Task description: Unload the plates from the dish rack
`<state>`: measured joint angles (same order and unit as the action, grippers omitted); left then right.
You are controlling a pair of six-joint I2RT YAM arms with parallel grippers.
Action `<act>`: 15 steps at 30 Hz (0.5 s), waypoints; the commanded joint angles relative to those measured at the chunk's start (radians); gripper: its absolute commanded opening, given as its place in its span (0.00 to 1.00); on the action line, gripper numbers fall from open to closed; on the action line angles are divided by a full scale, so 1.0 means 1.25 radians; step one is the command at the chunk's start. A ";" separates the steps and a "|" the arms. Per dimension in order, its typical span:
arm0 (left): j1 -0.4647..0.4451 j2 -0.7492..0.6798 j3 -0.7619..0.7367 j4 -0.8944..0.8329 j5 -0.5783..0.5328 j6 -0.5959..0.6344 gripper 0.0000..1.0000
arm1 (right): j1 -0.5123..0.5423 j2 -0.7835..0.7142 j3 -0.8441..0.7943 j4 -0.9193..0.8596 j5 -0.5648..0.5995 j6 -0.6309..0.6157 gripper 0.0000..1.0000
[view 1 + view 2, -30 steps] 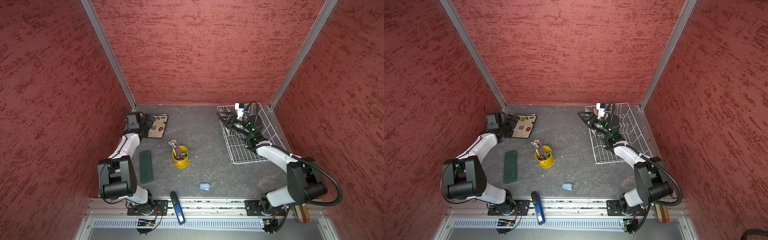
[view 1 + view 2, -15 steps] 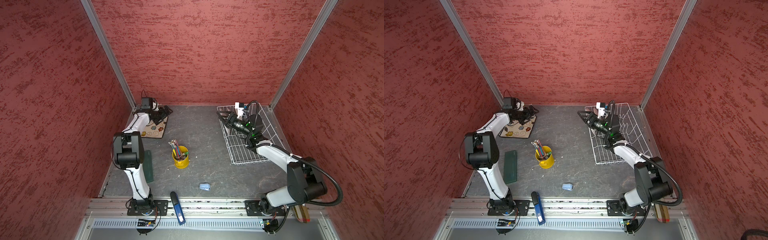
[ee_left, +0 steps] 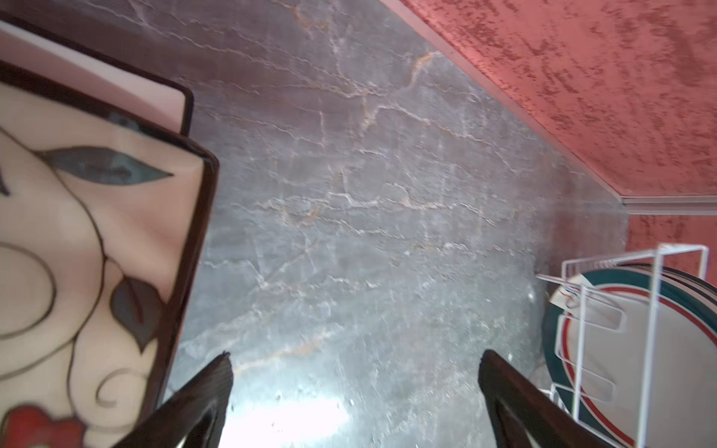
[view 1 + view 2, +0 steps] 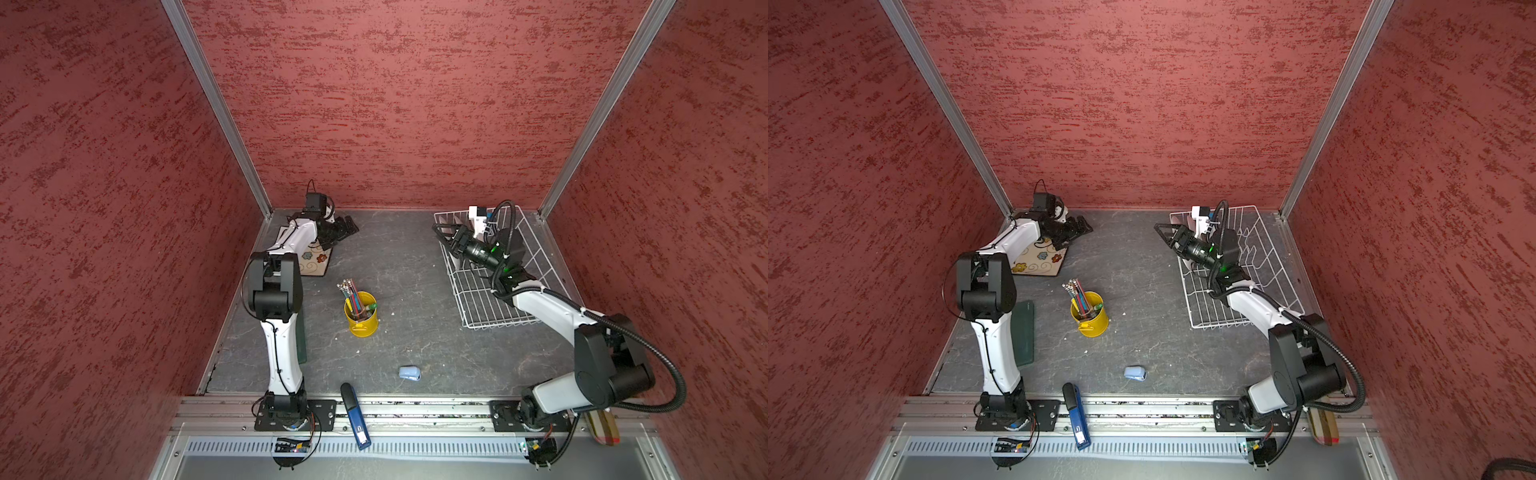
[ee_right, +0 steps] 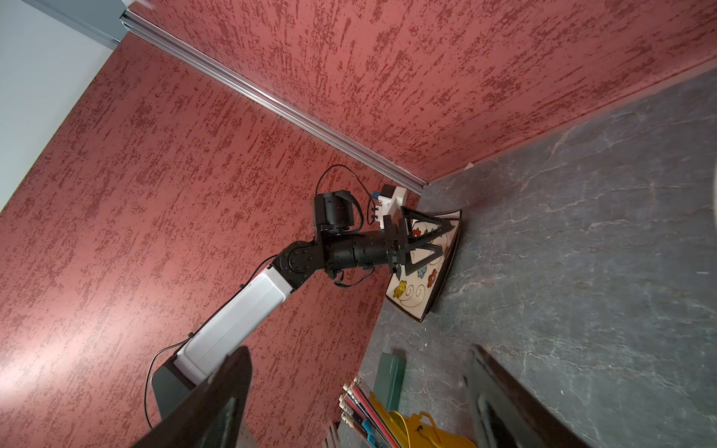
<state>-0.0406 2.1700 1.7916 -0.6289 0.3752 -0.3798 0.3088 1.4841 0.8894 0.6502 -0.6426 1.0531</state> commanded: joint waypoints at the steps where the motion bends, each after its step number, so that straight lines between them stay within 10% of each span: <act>1: -0.019 0.031 0.041 -0.049 -0.045 0.036 0.98 | -0.001 -0.020 0.012 0.005 0.014 -0.009 0.87; 15: -0.057 0.107 0.128 -0.136 -0.191 0.096 0.99 | 0.000 -0.051 -0.001 0.002 0.026 -0.017 0.87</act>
<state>-0.1078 2.2536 1.9198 -0.7452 0.2028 -0.2996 0.3088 1.4471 0.8890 0.6449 -0.6312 1.0489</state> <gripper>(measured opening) 0.986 0.869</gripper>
